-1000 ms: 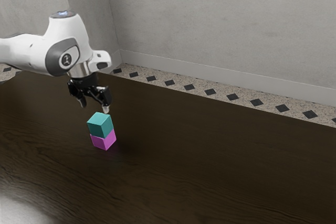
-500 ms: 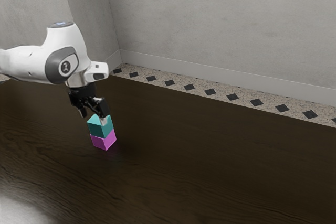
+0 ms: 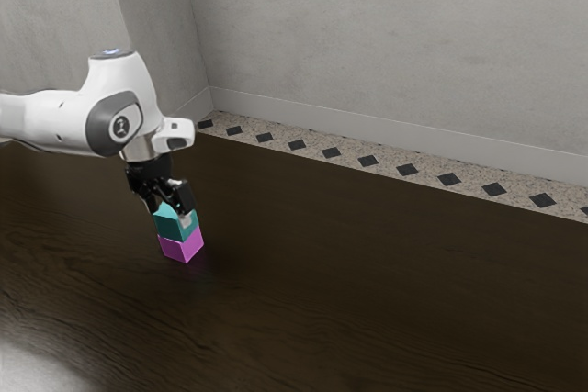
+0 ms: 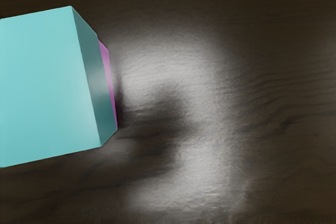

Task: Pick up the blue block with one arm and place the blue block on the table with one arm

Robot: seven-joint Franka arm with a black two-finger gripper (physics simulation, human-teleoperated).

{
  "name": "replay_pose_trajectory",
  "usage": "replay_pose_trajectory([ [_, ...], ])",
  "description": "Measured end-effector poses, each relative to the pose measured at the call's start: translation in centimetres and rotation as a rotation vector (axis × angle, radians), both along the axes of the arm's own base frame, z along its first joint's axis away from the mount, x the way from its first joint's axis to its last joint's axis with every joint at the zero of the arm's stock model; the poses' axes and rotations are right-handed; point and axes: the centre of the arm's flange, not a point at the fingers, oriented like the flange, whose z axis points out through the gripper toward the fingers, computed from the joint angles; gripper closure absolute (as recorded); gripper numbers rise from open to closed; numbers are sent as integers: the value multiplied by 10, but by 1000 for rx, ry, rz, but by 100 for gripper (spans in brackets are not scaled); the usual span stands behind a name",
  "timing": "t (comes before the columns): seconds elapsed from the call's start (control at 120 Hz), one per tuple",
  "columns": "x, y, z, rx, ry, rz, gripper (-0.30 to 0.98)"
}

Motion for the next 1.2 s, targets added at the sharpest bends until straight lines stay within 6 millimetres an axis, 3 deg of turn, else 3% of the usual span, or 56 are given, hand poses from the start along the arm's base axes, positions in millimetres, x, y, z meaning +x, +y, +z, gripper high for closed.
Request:
replay_pose_trajectory([
  [0.45,0,14,-8,3,3,27,0],
  [0.85,-7,52,-16,6,4,118,0],
  [1.042,-4,49,-13,8,-8,116,0],
  [1.2,19,41,-6,19,-31,83,0],
])
